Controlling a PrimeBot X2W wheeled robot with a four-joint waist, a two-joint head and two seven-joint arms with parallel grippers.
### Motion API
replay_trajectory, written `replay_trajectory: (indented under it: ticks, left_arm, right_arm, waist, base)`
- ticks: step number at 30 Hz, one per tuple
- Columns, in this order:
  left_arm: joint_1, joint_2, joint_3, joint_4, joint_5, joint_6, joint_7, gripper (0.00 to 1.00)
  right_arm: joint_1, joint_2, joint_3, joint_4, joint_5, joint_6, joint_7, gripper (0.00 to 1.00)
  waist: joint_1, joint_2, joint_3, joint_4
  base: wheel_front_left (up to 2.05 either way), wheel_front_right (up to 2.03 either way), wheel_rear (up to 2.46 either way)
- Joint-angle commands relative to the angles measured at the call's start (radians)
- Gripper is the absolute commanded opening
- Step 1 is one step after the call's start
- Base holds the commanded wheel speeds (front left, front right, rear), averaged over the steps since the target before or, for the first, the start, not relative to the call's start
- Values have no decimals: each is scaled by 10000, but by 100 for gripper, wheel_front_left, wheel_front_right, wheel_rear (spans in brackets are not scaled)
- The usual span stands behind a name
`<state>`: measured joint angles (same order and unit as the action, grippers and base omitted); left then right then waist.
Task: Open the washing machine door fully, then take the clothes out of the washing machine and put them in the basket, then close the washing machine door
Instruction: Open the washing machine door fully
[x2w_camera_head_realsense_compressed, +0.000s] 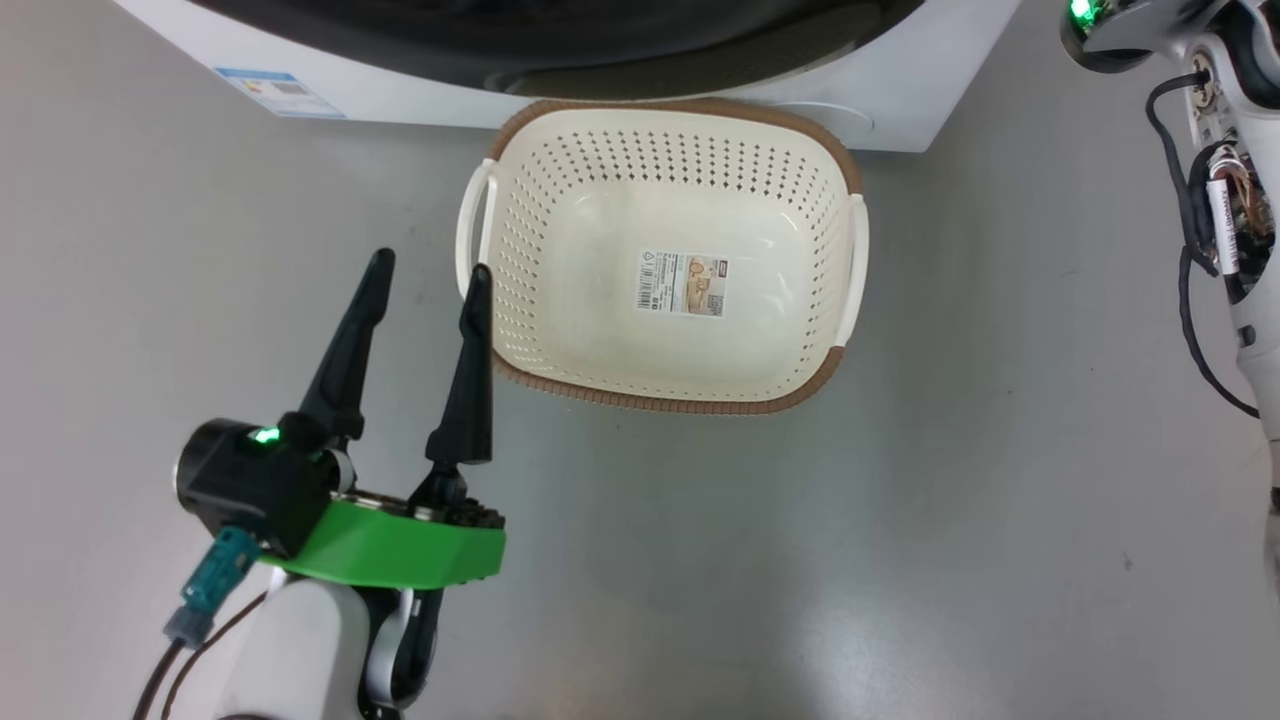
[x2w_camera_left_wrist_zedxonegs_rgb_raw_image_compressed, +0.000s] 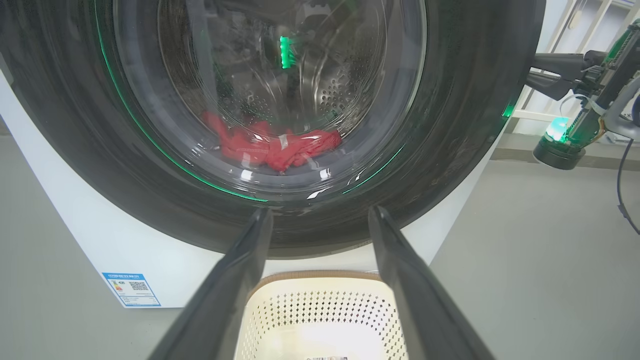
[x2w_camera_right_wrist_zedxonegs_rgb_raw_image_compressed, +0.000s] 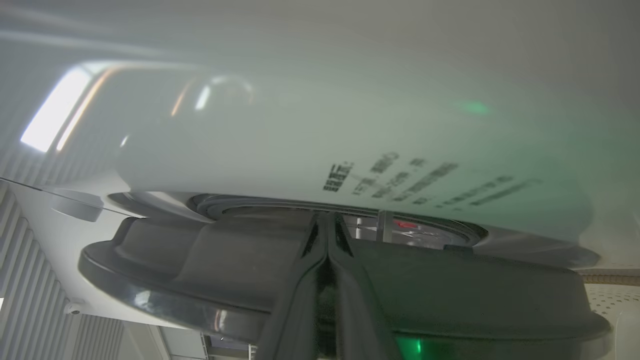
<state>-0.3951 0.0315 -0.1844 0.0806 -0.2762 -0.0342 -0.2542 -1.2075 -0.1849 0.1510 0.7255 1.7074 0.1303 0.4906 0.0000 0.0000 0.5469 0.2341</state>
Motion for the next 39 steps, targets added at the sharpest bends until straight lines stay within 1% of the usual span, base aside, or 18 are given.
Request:
replay_trajectory:
  ticks: [1,6,12,20,31,39]
  left_arm:
    - [-83,187,237,-173,-89,75,-76,100]
    - [-16,187,164,-119,-170,109,-76,100]
    - [42,187,199,-48,-179,122,-76,100]
    - [79,187,335,1,-163,130,-76,100]
    - [273,187,469,191,-182,93,-76,100]
    - [391,187,555,271,-171,82,-76,100]
  right_arm:
    - [-145,208,39,-181,40,4,207,0]
    - [-169,186,130,-1,43,4,895,0]
    - [-114,158,258,-60,58,4,1746,0]
    - [75,133,351,-139,-64,4,2348,0]
    - [835,271,590,-519,-192,4,3343,0]
    - [1185,329,710,-611,-384,4,3623,0]
  waist:
    - [0,0,-38,75]
    - [0,0,-118,156]
    - [0,0,-250,141]
    - [0,0,-491,75]
    - [0,0,-978,27]
    - [0,0,-1188,-43]
  base:
    - [0,0,0]
    - [0,0,0]
    - [0,0,0]
    - [0,0,0]
    - [0,0,0]
    - [0,0,0]
